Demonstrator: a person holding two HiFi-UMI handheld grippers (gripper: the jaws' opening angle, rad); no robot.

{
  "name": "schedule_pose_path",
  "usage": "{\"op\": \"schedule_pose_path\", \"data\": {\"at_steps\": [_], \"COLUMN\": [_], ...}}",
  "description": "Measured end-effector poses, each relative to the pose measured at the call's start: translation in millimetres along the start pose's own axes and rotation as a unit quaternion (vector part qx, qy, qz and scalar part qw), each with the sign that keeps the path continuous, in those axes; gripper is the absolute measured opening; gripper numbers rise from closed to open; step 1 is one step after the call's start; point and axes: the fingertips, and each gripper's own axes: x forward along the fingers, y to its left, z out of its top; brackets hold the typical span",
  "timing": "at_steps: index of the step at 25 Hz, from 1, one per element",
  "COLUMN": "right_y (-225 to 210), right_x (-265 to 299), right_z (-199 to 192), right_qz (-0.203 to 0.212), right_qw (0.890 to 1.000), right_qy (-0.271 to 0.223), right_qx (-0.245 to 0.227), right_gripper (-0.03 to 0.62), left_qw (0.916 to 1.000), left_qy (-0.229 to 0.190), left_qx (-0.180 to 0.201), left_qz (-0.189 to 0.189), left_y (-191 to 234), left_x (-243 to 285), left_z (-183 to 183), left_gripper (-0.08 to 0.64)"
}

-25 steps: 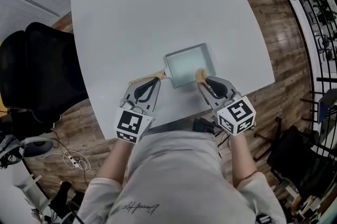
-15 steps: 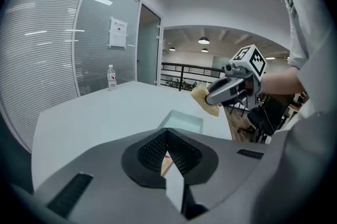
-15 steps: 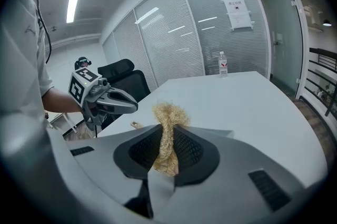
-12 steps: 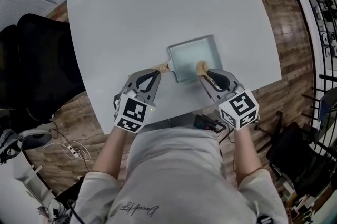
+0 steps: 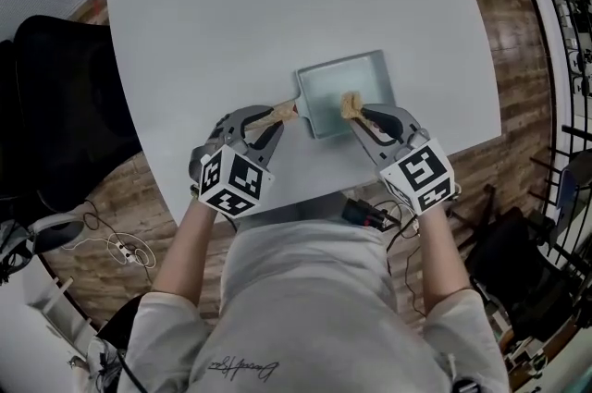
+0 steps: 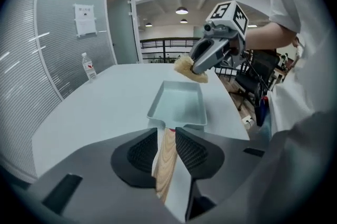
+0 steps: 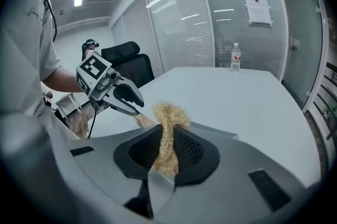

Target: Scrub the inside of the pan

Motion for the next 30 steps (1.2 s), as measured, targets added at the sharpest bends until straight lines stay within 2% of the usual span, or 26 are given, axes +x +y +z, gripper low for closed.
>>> {"op": "schedule_pose_path", "data": {"at_steps": [4,7,12,17,20,24,30], "right_y": [-1,0,-2,-10,-19,-27,-23], "right_x": [9,16,26,44,59,79,112], "right_z": [0,-2,-2,-8,-19,-30,-34], "right_qz": [0.007,0.011,0.013,0.013,0.014,0.027,0.051], "right_qw": [1.0,1.0,0.998,0.99,0.975,0.945,0.908], "right_qy": [0.007,0.018,0.044,0.086,0.125,0.176,0.228], "right_qx": [-0.002,-0.01,-0.039,-0.113,-0.183,-0.273,-0.349], "right_gripper": [0.078,0.077,0.077,0.078,0.077,0.078,0.077], "left_qw": [0.9971,0.9921,0.9855,0.9836,0.9829,0.9819,0.9792], "left_qy": [0.044,0.08,0.116,0.125,0.125,0.125,0.129], "left_qx": [0.06,0.088,0.109,0.113,0.116,0.121,0.131], "left_qz": [-0.015,-0.039,-0.059,-0.064,-0.069,-0.075,-0.086], "left_y": [-1,-4,-8,-9,-12,-13,-11], "left_x": [13,22,32,36,36,37,35], "left_z": [-15,-30,-46,-52,-49,-43,-47], "left_gripper": [0.15,0.169,0.177,0.167,0.149,0.147,0.146]}}
